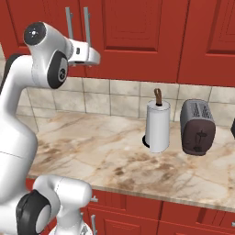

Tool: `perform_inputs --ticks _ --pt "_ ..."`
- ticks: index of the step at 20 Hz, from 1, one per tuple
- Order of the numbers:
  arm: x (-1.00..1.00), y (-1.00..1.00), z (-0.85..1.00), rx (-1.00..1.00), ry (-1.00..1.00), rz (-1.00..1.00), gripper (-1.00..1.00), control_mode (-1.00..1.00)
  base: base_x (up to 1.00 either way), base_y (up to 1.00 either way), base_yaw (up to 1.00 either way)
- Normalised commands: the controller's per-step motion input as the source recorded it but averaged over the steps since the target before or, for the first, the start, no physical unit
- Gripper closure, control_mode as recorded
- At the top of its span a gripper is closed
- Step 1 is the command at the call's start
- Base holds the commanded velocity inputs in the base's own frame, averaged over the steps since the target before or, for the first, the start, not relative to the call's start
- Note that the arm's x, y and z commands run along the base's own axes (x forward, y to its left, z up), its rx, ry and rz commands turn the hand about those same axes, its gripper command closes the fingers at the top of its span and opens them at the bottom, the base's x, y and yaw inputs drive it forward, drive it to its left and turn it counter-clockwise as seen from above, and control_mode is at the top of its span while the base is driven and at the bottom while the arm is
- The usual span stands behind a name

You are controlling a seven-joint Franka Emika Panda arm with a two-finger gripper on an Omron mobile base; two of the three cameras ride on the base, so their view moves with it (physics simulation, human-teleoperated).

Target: Move the ketchup and ketchup from the cabinet to the dining counter.

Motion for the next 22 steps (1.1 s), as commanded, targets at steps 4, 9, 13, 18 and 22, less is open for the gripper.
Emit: perform_inputs --ticks 4,9,13,18,22 --pt "0.23 -0.01 0.23 0.01 0.02 0.02 -1.00 -1.00 0.00 0.00 0.00" --pt "0.33 -0.04 0.18 0.02 0.05 0.02 -1.00 -1.00 0.00 0.00 0.00" --pt "0.31 -0.09 0.03 0.02 0.02 0.03 -1.00 -1.00 0.00 0.00 0.00" --pt "0.29 -0.04 -0.08 0.00 -0.03 0.00 -1.00 -1.00 0.00 0.00 0.00" --pt "0.32 -0.01 -0.09 0.00 -0.06 0.00 -1.00 -1.00 0.00 0.00 0.00"
